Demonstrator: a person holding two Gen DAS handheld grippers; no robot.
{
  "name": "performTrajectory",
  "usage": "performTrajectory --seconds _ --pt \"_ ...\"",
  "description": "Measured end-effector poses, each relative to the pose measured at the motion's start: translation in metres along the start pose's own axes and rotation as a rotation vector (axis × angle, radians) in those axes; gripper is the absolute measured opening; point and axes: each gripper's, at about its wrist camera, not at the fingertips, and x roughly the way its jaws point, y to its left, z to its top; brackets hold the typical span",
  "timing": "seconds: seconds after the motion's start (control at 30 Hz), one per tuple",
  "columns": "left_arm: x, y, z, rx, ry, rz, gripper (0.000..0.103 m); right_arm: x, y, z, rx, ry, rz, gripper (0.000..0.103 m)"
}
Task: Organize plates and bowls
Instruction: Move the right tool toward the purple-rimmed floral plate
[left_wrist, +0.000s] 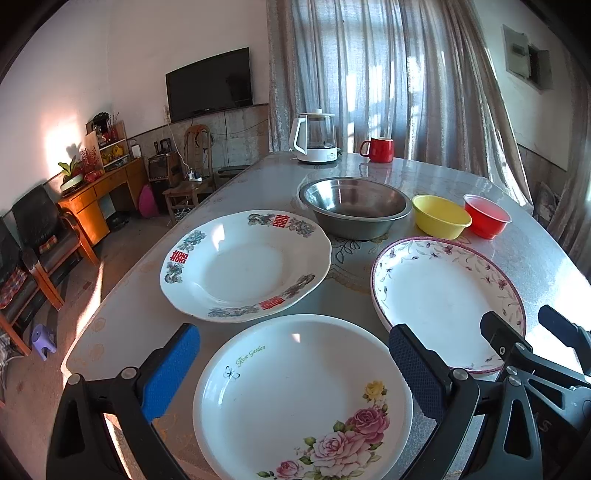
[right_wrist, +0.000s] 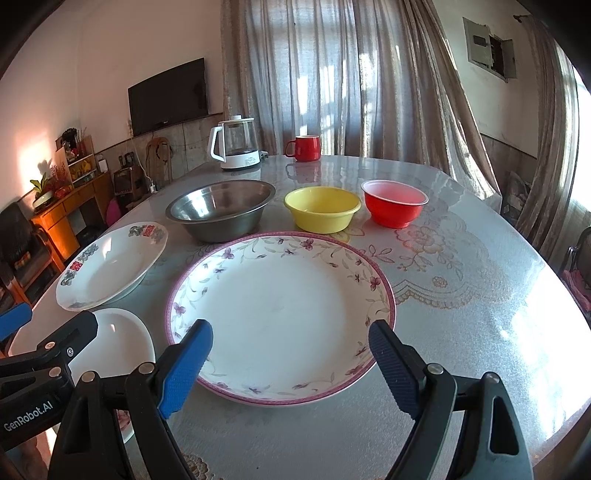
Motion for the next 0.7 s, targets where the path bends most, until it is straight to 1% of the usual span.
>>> performTrajectory --seconds 0.7 --pt "0.002 -0.013 0.002 0.043 0.017 -0.019 0.103 0.003 -0.015 0.0 0.039 0.003 -0.002 0.088"
